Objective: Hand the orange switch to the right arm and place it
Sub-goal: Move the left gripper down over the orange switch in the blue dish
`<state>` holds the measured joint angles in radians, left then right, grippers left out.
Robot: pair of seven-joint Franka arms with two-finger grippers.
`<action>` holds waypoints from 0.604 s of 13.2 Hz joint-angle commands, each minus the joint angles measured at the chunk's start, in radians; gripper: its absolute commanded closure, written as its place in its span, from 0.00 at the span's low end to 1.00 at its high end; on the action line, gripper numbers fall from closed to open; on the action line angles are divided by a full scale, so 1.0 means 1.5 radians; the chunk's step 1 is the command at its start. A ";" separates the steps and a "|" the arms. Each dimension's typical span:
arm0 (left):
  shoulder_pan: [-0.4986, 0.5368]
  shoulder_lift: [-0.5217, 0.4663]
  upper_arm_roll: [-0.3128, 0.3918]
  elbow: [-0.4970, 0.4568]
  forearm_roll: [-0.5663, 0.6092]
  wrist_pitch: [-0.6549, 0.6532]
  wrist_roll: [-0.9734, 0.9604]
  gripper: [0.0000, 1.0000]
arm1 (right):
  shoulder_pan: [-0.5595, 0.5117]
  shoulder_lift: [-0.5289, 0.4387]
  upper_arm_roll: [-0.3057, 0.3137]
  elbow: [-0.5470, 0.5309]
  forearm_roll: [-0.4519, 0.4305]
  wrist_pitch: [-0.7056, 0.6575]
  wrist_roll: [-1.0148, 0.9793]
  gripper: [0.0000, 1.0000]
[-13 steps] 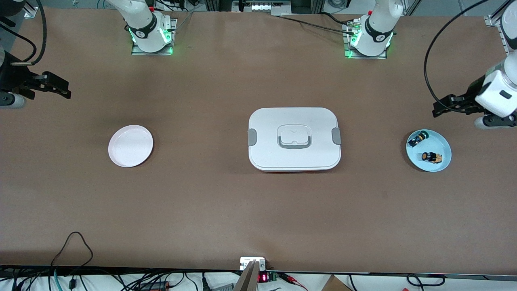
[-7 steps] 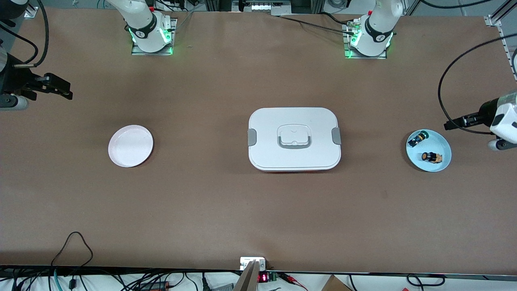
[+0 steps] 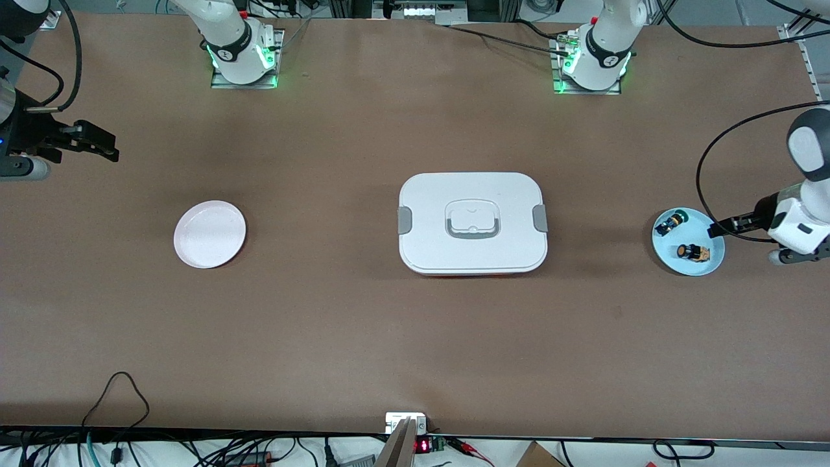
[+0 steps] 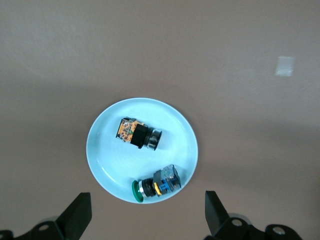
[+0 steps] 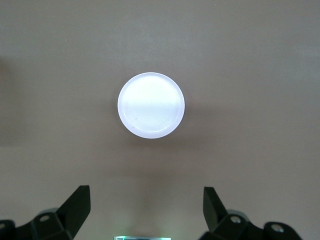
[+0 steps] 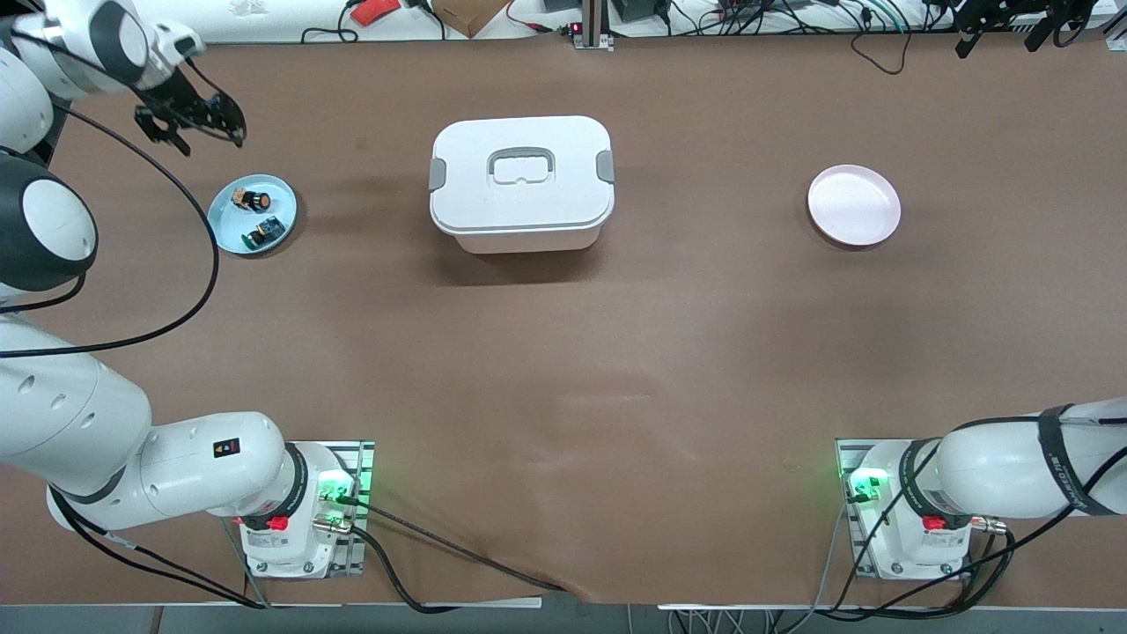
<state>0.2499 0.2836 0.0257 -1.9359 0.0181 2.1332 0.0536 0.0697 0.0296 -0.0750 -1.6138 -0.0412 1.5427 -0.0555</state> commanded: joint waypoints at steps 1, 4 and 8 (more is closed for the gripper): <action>0.014 0.021 -0.007 -0.015 -0.001 0.054 0.016 0.00 | 0.002 0.011 0.002 0.017 0.010 -0.014 -0.003 0.00; 0.052 0.064 -0.013 -0.045 -0.001 0.175 0.098 0.00 | 0.010 0.011 0.003 0.017 0.010 -0.014 0.002 0.00; 0.050 0.071 -0.024 -0.092 -0.001 0.266 0.176 0.00 | 0.011 0.011 0.003 0.017 0.009 -0.014 0.001 0.00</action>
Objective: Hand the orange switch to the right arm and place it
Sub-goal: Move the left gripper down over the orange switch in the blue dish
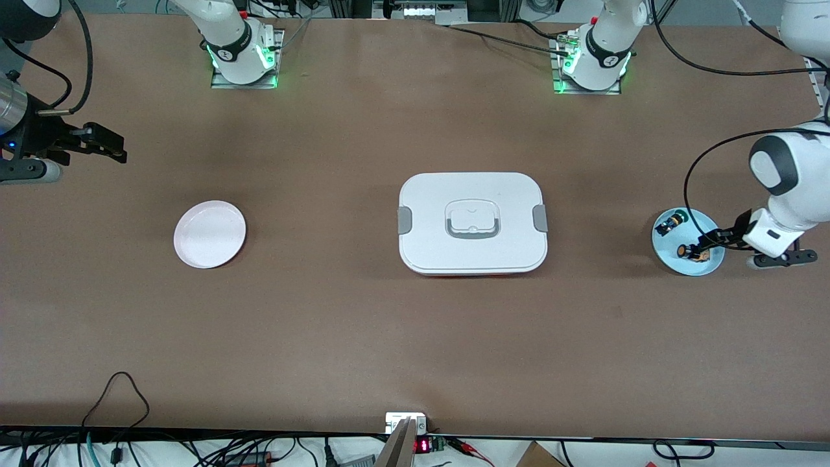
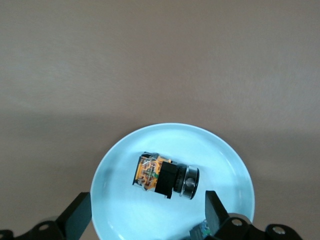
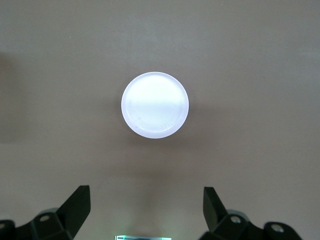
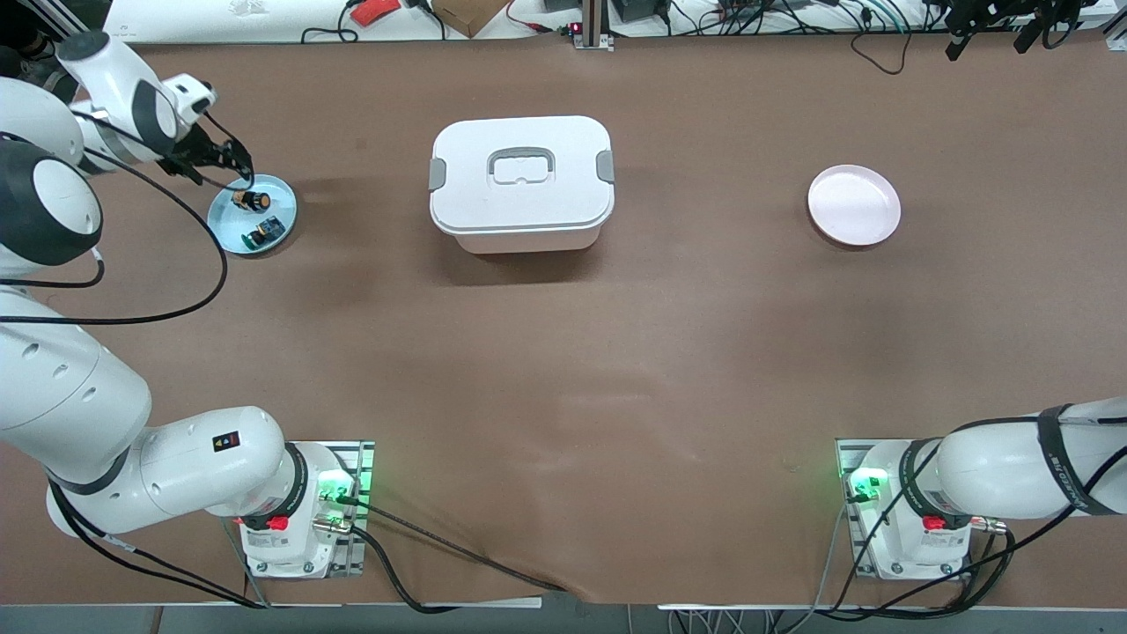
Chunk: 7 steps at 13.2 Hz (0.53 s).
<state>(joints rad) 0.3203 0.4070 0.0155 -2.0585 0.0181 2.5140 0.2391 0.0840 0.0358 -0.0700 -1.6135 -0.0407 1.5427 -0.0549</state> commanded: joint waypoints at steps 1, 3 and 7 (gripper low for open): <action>0.000 -0.009 -0.019 -0.010 0.000 0.015 0.074 0.00 | 0.000 0.007 0.000 0.017 0.009 -0.014 0.001 0.00; 0.001 0.009 -0.019 -0.009 -0.001 0.021 0.081 0.00 | 0.001 0.007 0.000 0.017 0.009 -0.014 0.000 0.00; 0.003 0.027 -0.019 -0.009 0.000 0.049 0.084 0.00 | 0.000 0.007 0.000 0.017 0.008 -0.014 -0.001 0.00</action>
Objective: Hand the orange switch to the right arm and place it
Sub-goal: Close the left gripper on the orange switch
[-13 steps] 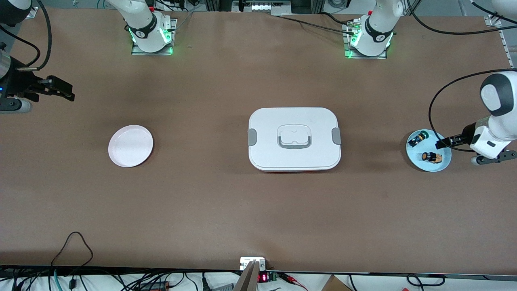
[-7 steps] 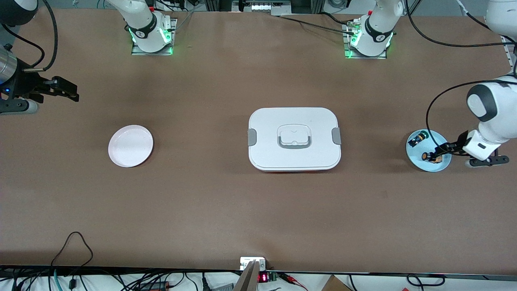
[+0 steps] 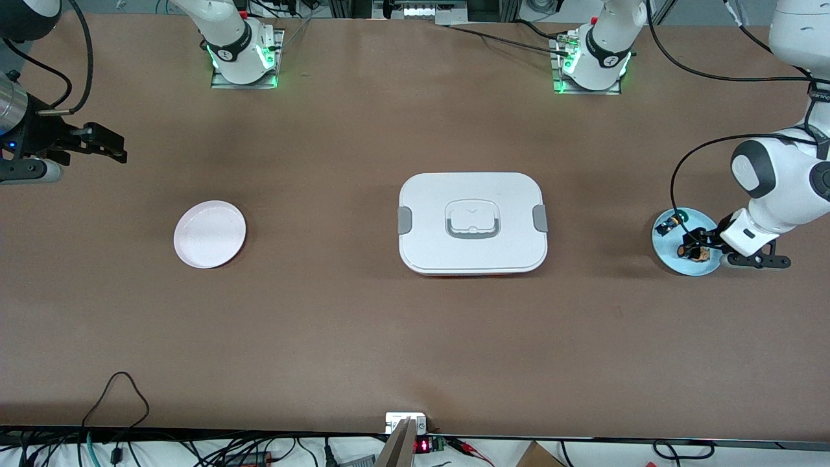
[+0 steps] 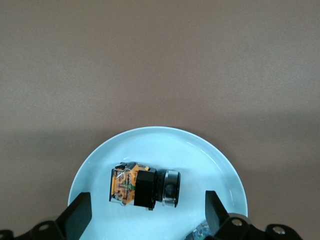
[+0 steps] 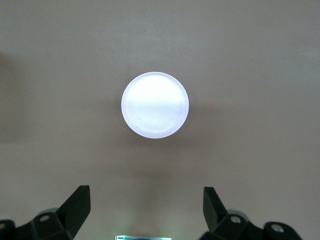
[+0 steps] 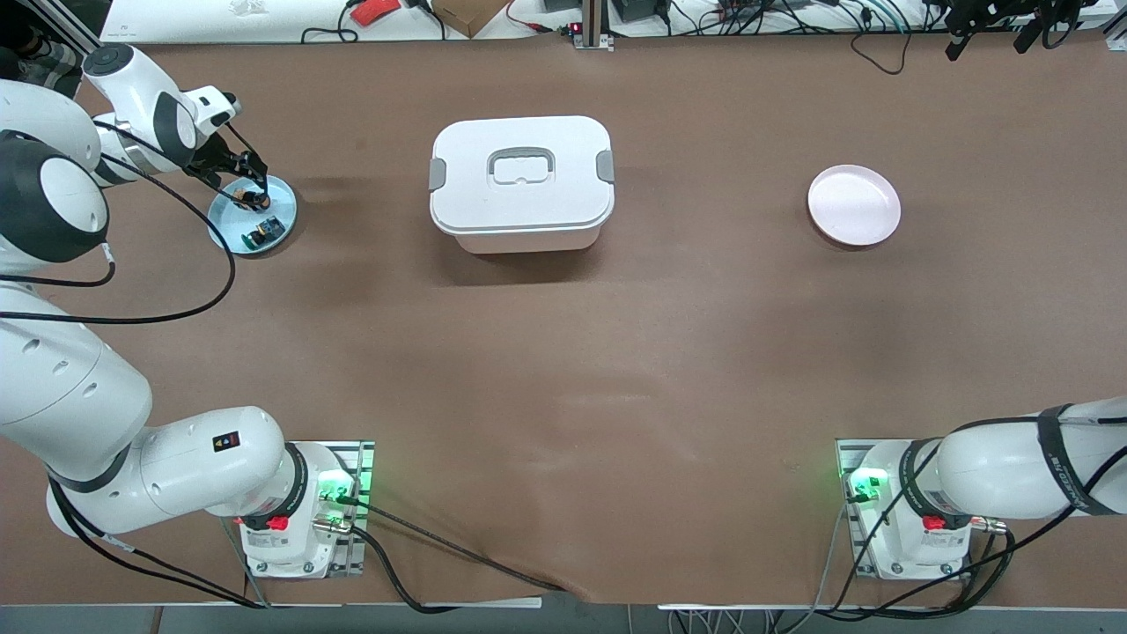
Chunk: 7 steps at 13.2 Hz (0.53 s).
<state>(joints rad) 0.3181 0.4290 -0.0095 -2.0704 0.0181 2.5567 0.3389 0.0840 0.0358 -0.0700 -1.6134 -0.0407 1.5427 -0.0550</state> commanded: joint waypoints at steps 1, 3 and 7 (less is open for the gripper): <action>0.005 0.021 -0.002 -0.001 0.000 0.027 0.026 0.00 | 0.000 0.007 0.000 0.017 0.008 -0.014 -0.001 0.00; 0.005 0.026 -0.002 -0.001 0.000 0.028 0.047 0.00 | 0.001 0.007 0.000 0.017 0.008 -0.014 -0.002 0.00; 0.011 0.058 -0.003 0.000 -0.001 0.069 0.050 0.00 | 0.001 0.008 0.000 0.017 0.009 -0.015 -0.001 0.00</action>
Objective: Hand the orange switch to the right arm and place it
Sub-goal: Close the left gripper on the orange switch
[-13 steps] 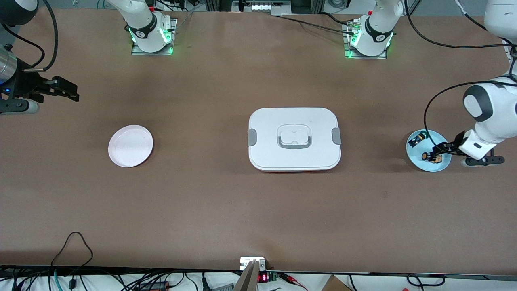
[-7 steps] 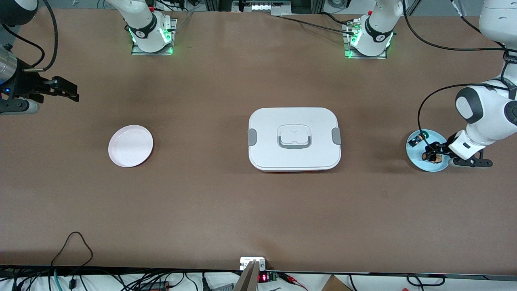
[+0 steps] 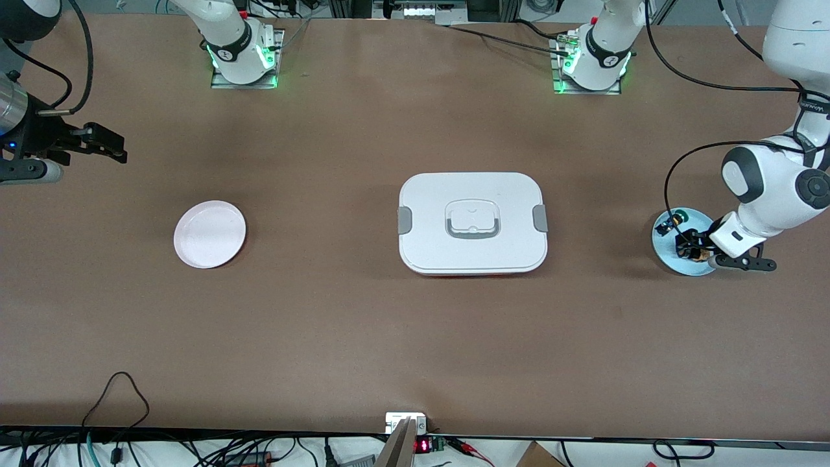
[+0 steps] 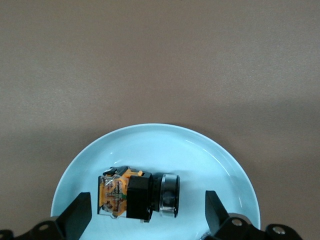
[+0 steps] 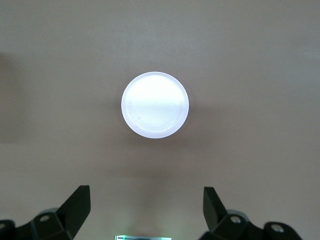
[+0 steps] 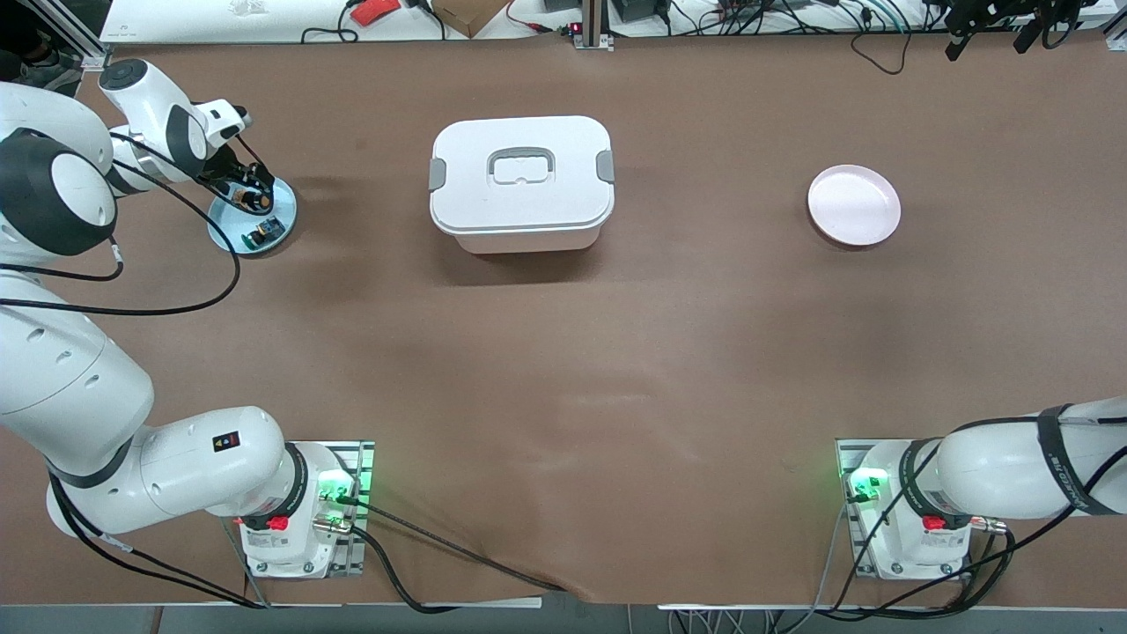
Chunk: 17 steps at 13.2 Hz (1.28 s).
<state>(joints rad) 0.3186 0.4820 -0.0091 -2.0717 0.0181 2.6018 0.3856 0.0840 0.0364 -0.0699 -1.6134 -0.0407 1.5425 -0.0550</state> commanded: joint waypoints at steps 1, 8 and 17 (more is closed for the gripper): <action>0.011 0.031 -0.002 0.001 -0.001 0.052 0.018 0.00 | 0.001 0.007 0.000 0.017 0.009 -0.015 -0.001 0.00; 0.016 0.031 -0.003 0.001 -0.007 0.053 -0.035 0.21 | 0.003 0.008 0.000 0.017 0.010 -0.010 0.004 0.00; 0.015 -0.019 -0.020 0.036 -0.013 -0.094 -0.040 0.67 | 0.001 0.013 -0.001 0.017 0.023 -0.003 -0.006 0.00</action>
<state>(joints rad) 0.3363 0.5119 -0.0174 -2.0499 0.0160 2.5800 0.3364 0.0857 0.0465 -0.0700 -1.6121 -0.0226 1.5443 -0.0545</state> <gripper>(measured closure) 0.269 0.000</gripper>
